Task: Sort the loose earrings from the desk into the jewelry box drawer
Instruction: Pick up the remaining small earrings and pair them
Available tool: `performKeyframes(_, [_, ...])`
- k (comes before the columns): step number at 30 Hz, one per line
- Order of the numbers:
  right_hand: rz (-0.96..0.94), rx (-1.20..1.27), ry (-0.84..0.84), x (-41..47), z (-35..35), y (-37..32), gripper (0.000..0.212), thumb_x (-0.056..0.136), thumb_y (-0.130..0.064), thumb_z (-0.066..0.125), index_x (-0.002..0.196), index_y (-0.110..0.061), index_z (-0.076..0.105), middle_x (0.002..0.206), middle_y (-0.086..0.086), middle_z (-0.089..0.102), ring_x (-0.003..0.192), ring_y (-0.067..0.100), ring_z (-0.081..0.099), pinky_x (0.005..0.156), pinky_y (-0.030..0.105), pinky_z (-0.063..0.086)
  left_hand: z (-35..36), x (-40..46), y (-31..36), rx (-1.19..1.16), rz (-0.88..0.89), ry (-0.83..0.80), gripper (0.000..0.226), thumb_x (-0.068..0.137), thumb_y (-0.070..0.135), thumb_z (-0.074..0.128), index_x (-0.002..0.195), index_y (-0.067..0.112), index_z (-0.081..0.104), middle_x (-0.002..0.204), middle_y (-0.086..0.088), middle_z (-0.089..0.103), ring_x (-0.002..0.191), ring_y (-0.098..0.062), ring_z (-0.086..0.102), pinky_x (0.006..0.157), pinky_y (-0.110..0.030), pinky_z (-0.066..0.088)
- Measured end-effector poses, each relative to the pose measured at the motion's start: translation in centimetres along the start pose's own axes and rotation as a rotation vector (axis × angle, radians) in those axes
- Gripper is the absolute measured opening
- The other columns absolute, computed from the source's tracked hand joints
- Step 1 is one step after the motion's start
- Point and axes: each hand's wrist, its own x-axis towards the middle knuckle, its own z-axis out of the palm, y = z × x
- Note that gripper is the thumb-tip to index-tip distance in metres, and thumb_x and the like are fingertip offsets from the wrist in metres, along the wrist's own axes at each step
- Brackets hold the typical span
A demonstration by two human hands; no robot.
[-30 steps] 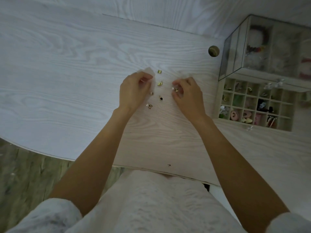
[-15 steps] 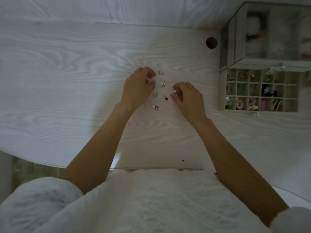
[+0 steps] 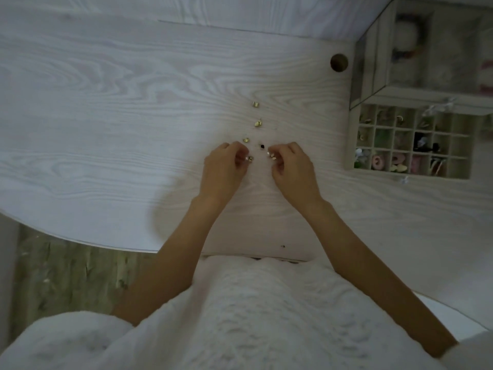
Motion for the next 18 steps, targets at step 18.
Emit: performKeyframes(18, [0.097,0.016,0.041,-1.1,0.3,-0.3,0.029,0.079,-0.001,0.065,0.107,-0.006,0.062,0.104,0.011,0.059,0.088,0.020,0.059,0.080,0.025,0.044,1.2,-1.0,2.2,-0.134,0.008,0.019,0.018,0.079,0.008,0.069,0.097,0.009,0.070,0.089,-0.004,0.074,0.080,-0.011,0.067,0.081,-0.018,0.049])
